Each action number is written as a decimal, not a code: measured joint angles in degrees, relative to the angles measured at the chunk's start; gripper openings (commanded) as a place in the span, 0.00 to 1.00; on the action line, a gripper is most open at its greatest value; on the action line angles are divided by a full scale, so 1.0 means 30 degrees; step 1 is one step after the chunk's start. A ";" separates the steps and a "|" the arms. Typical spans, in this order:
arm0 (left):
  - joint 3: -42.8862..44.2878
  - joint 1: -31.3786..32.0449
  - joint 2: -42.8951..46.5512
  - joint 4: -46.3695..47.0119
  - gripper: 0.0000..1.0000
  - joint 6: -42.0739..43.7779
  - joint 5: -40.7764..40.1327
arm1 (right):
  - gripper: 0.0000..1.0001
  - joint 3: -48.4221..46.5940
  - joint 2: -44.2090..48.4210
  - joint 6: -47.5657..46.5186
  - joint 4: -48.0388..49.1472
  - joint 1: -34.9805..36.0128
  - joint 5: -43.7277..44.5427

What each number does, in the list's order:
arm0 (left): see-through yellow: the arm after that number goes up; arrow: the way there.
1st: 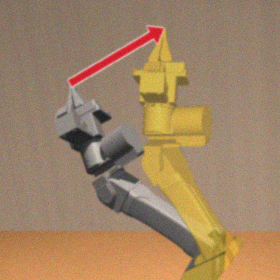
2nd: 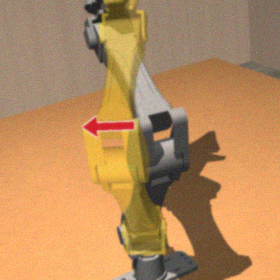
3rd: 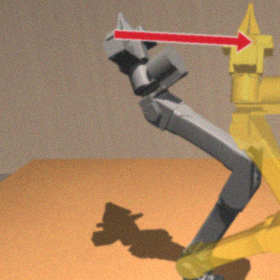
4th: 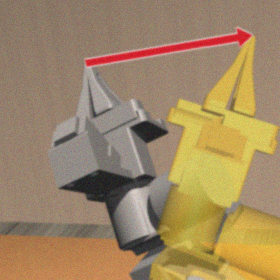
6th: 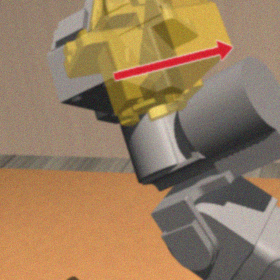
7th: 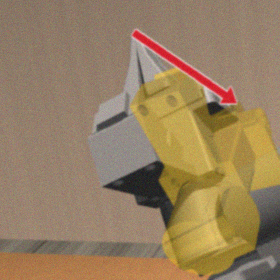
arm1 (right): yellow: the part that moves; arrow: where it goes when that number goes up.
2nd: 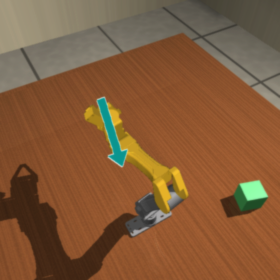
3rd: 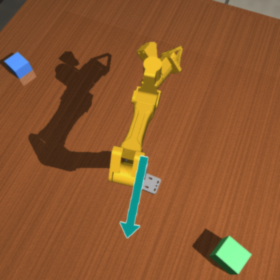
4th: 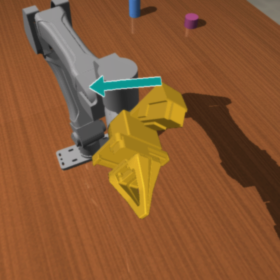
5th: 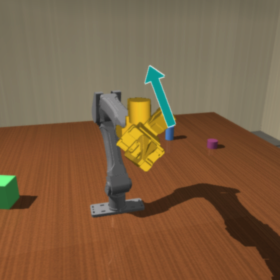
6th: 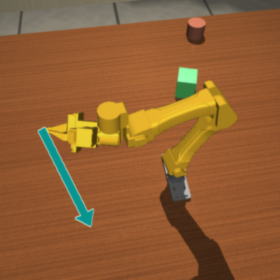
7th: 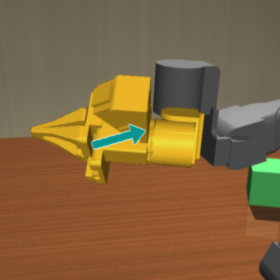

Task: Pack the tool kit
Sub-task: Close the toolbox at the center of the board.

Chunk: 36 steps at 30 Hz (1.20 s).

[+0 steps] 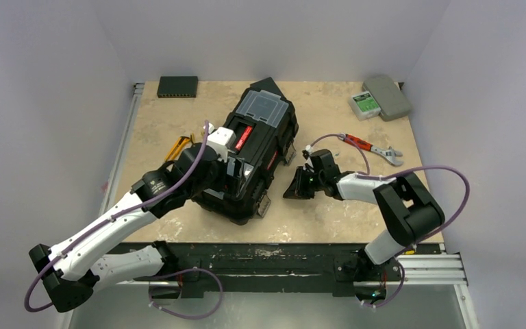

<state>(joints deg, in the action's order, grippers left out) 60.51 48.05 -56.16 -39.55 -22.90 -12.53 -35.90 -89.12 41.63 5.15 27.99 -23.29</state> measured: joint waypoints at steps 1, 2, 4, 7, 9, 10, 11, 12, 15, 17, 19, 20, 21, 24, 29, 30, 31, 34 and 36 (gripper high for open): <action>-0.0036 0.0022 -0.0007 0.0000 0.87 0.0022 -0.0080 | 0.00 -0.0160 -0.0546 0.0015 0.0270 0.0000 -0.0284; -0.0058 0.0044 -0.0029 0.0000 0.87 0.0051 -0.0182 | 0.00 -0.0306 -0.0991 0.0015 0.0495 0.0000 -0.0539; -0.0073 0.0087 -0.0058 0.0015 0.87 0.0087 -0.0357 | 0.00 -0.0729 -0.2076 0.0153 0.1100 -0.0007 -0.1173; -0.0080 0.0153 -0.0095 0.0029 0.87 0.0335 -0.0437 | 0.00 -0.1370 -0.3351 0.0364 0.2186 -0.0015 -0.2208; -0.0080 0.0153 -0.0204 0.0029 0.87 0.0379 -0.0495 | 0.00 -0.1610 -0.4284 0.0634 0.3373 -0.0015 -0.3213; -0.0080 0.0153 -0.0342 0.0029 0.87 0.0408 -0.0568 | 0.00 -0.1625 -0.4670 0.0831 0.4036 -0.0015 -0.3752; -0.0080 0.0153 -0.0459 0.0109 0.87 0.0437 -0.0648 | 0.00 -0.1610 -0.4947 0.0984 0.4568 -0.0015 -0.4204; -0.0073 0.0153 -0.0590 0.0262 0.86 0.0444 -0.0758 | 0.00 -0.1559 -0.5107 0.1071 0.4932 0.0000 -0.4510; -0.0066 0.0182 -0.0772 0.0525 0.83 0.0415 -0.1027 | 0.00 -0.1217 -0.5253 0.1115 0.5588 0.0138 -0.5319; -0.0066 0.0401 -0.0780 0.0510 0.82 0.0430 -0.1231 | 0.00 -0.1056 -0.5253 0.1078 0.5661 0.0335 -0.5770; 0.0000 0.0969 -0.0816 0.0328 0.82 0.0510 -0.1574 | 0.00 -0.0845 -0.5195 0.1042 0.5807 0.0627 -0.6149; 0.0073 0.1239 -0.0867 0.0211 0.82 0.0517 -0.1676 | 0.00 -0.0714 -0.5100 0.1013 0.5923 0.0707 -0.6186; 0.0219 0.1545 -0.0962 0.0022 0.82 0.0546 -0.1807 | 0.00 -0.0590 -0.4962 0.0984 0.6025 0.0707 -0.6200; 0.0801 0.2266 -0.1472 -0.0474 0.81 0.0736 -0.2069 | 0.00 -0.0058 -0.4116 0.0903 0.6302 0.0634 -0.6229; 0.1304 0.3169 -0.1916 -0.0867 0.71 0.0998 -0.2178 | 0.00 0.0889 -0.1807 0.0707 0.6164 0.0619 -0.6543; 0.1435 0.3446 -0.1982 -0.0947 0.68 0.1027 -0.2164 | 0.00 0.1042 -0.1326 0.0663 0.6098 0.0627 -0.6601; 0.1625 0.3759 -0.2076 -0.1035 0.66 0.1064 -0.2135 | 0.00 0.1173 -0.0896 0.0619 0.6011 0.0641 -0.6608; 0.2288 0.4685 -0.2565 -0.1144 0.64 0.1056 -0.1967 | 0.00 0.1319 -0.0022 0.0554 0.5617 0.0648 -0.6586; 0.2674 0.5304 -0.3060 -0.1137 0.63 0.0991 -0.1872 | 0.00 0.1377 0.0240 0.0546 0.5311 0.0721 -0.6645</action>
<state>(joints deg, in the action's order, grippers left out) 68.53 63.96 -65.34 -42.96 -19.92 -18.15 -31.77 -88.40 43.27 21.08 30.15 -43.22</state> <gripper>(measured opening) 0.645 0.001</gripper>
